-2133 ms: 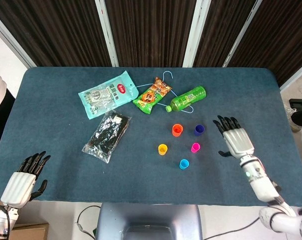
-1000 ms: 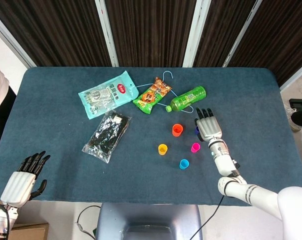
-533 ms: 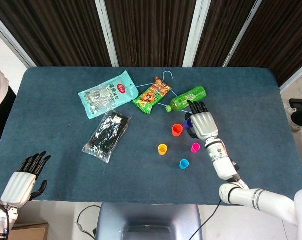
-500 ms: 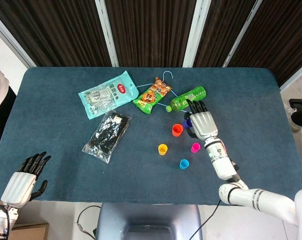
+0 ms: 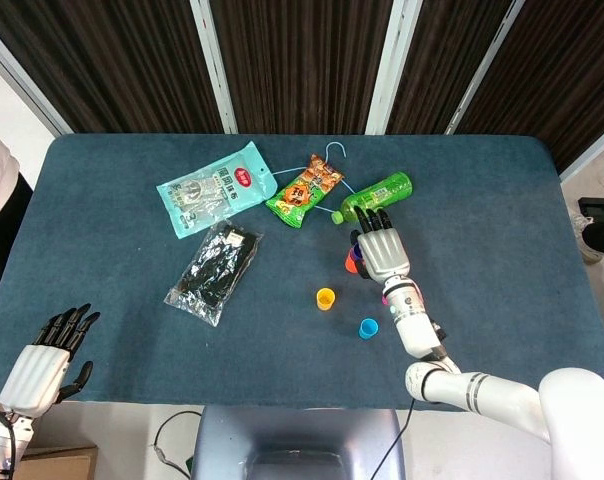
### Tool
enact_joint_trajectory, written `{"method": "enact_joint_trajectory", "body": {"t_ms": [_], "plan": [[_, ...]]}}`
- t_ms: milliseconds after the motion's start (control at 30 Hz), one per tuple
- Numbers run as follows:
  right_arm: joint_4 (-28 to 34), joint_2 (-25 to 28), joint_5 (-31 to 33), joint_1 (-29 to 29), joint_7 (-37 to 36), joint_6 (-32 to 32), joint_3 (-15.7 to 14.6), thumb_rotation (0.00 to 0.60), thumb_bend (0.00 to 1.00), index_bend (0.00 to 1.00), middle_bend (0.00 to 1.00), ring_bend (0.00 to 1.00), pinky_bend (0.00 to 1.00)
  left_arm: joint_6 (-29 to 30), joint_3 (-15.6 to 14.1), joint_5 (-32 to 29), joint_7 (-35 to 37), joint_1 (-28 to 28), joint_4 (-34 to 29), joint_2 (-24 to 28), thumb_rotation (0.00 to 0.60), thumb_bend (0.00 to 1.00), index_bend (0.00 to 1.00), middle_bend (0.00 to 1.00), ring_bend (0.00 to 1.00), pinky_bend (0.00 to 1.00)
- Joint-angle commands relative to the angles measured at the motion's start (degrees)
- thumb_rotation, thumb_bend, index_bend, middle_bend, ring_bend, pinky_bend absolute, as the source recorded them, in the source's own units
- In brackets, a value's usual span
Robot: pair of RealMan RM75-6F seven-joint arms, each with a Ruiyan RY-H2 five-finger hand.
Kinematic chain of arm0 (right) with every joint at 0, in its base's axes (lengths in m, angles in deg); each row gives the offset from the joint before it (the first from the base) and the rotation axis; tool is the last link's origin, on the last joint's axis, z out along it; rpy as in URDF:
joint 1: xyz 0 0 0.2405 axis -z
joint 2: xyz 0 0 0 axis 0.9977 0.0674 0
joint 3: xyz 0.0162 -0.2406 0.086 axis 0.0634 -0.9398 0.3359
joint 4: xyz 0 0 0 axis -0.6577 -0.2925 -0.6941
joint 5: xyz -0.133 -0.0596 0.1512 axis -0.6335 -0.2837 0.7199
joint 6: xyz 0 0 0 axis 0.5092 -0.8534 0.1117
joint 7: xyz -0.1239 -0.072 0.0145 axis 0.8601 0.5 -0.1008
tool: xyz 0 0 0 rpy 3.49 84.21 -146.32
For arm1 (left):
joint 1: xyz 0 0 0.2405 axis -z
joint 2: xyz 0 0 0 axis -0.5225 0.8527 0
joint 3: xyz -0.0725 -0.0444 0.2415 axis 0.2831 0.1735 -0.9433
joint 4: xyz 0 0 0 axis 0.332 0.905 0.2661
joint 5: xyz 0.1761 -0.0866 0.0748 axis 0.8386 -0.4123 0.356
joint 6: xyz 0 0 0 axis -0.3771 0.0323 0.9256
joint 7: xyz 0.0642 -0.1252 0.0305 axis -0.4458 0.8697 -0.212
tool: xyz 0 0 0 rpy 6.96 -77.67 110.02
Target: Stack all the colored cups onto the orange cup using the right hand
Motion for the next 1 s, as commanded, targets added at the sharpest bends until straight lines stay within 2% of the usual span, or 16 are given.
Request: {"method": "enact_joint_trajectory", "body": {"t_ms": [33,200,267,333,500,633,800,1000], "plan": [[0.0,-0.1,-0.1,-0.1,-0.4,-0.5,-0.4,0.6,0.51,0.45,0.02,0.0,0.0,0.1,0.0,0.1,0.2,0.0,0.0,0.1,0.6,0.47,0.0,0.0,0.0,0.12],[2.6,1.3,-0.9,0.5,-0.4,-0.2,-1.3,0.6,0.51,0.28,0.01,0.0,0.0,0.4,0.0,0.3,0.6,-0.1,0.0,0.2,0.6,0.47,0.0,0.0,0.0,0.12],[5.3,2.8,-1.2,0.9,-0.2,-0.1,-1.8,0.6,0.51,0.12,0.0,0.0,0.0,0.6,-0.1,0.4,0.7,-0.2,0.0,0.3,0.6,0.47,0.0,0.0,0.0,0.12],[9.0,4.8,-3.3,1.8,-1.1,0.9,-2.4,0.6,0.51,0.04,0.0,0.0,0.0,0.9,-0.1,0.6,0.9,-0.3,0.0,0.4,0.6,0.47,0.0,0.0,0.0,0.12],[18.6,9.7,-10.3,4.4,-3.4,2.5,-6.1,0.6,0.51,0.09,0.0,0.0,0.0,0.9,-0.1,0.7,0.9,-0.3,0.0,0.3,0.6,0.47,0.0,0.0,0.0,0.12],[21.8,11.0,-12.9,4.9,-1.8,2.2,-9.0,0.6,0.51,0.13,0.0,0.0,0.0,0.8,-0.3,1.0,0.8,-0.2,-0.1,0.3,0.6,0.47,0.0,0.0,0.0,0.12],[20.9,9.3,-11.9,4.7,1.4,1.2,-10.9,0.6,0.51,0.18,0.0,0.0,0.0,1.4,-0.3,1.3,1.3,-0.5,0.0,0.5,0.6,0.47,0.0,0.0,0.0,0.12],[15.4,4.1,-9.5,3.4,3.1,0.4,-10.0,0.6,0.51,0.28,0.0,0.0,0.0,1.3,-0.3,1.3,1.9,-0.4,0.1,0.7,0.6,0.47,0.0,0.0,0.0,0.12]]}}
